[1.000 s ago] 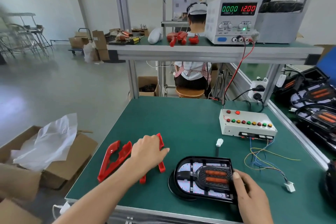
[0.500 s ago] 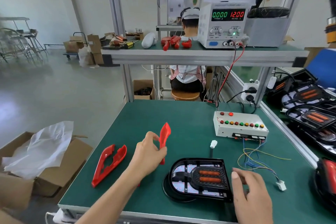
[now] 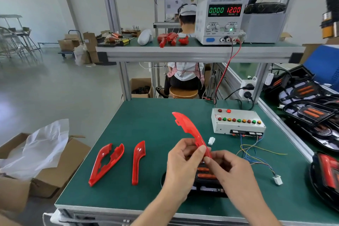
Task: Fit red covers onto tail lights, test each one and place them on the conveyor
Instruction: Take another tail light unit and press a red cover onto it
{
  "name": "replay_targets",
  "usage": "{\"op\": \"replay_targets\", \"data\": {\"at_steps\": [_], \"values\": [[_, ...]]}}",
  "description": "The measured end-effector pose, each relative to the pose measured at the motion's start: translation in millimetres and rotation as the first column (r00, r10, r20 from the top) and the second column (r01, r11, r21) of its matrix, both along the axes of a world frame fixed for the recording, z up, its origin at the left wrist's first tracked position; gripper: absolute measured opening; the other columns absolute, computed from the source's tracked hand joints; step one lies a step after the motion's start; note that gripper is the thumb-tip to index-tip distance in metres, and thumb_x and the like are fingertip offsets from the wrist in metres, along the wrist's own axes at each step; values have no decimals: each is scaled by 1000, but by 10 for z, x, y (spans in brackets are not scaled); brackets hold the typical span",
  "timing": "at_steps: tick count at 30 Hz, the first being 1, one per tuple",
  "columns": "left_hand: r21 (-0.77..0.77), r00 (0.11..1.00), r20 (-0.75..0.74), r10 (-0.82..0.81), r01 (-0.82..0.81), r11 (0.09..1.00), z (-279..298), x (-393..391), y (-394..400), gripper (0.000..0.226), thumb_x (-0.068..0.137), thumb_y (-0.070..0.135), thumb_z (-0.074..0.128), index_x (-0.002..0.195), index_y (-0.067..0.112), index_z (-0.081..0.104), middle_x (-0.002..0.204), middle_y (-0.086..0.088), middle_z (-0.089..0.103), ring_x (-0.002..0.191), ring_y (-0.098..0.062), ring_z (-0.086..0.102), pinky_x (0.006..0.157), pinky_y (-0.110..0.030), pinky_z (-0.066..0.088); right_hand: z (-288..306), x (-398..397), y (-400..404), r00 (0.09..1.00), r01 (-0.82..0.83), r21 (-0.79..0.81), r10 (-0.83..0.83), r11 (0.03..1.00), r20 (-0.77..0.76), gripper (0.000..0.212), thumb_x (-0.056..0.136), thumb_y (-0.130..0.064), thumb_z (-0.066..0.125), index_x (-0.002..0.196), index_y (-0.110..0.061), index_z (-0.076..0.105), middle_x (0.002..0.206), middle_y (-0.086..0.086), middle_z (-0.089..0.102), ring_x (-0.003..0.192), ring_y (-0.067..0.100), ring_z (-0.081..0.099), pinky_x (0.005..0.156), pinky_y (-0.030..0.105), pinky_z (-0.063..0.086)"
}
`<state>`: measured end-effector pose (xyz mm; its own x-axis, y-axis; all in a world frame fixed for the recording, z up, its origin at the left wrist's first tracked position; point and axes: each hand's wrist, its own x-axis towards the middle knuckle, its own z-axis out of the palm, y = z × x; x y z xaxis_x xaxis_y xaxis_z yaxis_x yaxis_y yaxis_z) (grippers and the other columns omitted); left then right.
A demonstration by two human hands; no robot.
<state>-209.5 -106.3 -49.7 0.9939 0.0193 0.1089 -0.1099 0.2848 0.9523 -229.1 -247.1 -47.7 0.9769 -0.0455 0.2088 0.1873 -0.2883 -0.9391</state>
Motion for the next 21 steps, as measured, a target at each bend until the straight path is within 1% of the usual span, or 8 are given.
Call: {"op": "replay_targets", "data": {"at_steps": [3, 6, 10, 12, 14, 16, 18, 21], "values": [[35, 1000, 1, -28, 28, 999, -17, 26, 34, 14, 91, 24, 73, 101, 15, 71, 99, -9, 79, 97, -24, 76, 85, -33, 61, -1, 87, -73, 999, -39, -82, 41, 996, 20, 7, 87, -34, 77, 89, -40, 75, 80, -11, 76, 74, 7, 71, 72, 25, 56], [315, 994, 22, 104, -106, 943, -82, 150, 234, 14, 94, 38, 69, 96, 25, 72, 94, 7, 80, 94, -9, 75, 87, -29, 57, 17, 306, -230, 998, -32, -211, 43, 977, 46, 6, 87, -30, 77, 85, -36, 75, 77, -15, 73, 71, 2, 64, 68, 16, 47], [640, 937, 123, 327, -327, 695, -208, 264, 708, 15, 98, 31, 62, 85, 27, 66, 75, 16, 71, 75, 6, 64, 71, -14, 45, 42, 588, -477, 998, -64, -473, 70, 879, -6, 7, 88, -32, 77, 85, -37, 72, 79, -21, 70, 80, -3, 62, 72, 10, 42], [809, 949, 99, 299, -251, 532, -298, 312, 898, 26, 101, 35, 56, 78, 25, 61, 66, 9, 64, 71, -4, 61, 62, -11, 41, 26, 678, -549, 993, -116, -589, 101, 800, -58, 6, 89, -37, 74, 87, -41, 70, 86, -21, 70, 85, -3, 61, 81, 19, 46], [882, 966, -32, 257, -94, 462, -415, 373, 991, 38, 105, 41, 48, 80, 16, 63, 69, 3, 65, 76, -22, 65, 66, -17, 47, -2, 745, -591, 989, -147, -657, 117, 740, -89, 3, 90, -40, 72, 92, -38, 73, 92, -20, 69, 90, -2, 61, 86, 27, 49], [819, 950, -214, 226, 49, 571, -481, 409, 984, 49, 105, 48, 42, 87, 10, 69, 79, -5, 72, 77, -29, 68, 79, -36, 57, -46, 777, -600, 985, -169, -686, 139, 708, -99, 11, 90, -42, 72, 97, -35, 76, 94, -21, 69, 90, -2, 62, 87, 29, 50], [724, 924, -328, 198, 111, 680, -523, 417, 939, 56, 103, 56, 40, 88, 13, 73, 79, -3, 73, 68, -22, 65, 72, -34, 57, -85, 792, -587, 980, -197, -707, 166, 680, -113, 13, 91, -43, 71, 100, -35, 77, 95, -20, 69, 90, -2, 62, 85, 28, 50], [655, 902, -395, 173, 145, 741, -500, 472, 890, 63, 101, 63, 37, 91, 13, 74, 82, -2, 75, 66, -18, 64, 61, -28, 52, -132, 819, -571, 969, -235, -730, 212, 642, -125, 15, 92, -42, 69, 103, -35, 78, 96, -20, 68, 90, -1, 62, 86, 27, 50]]}}
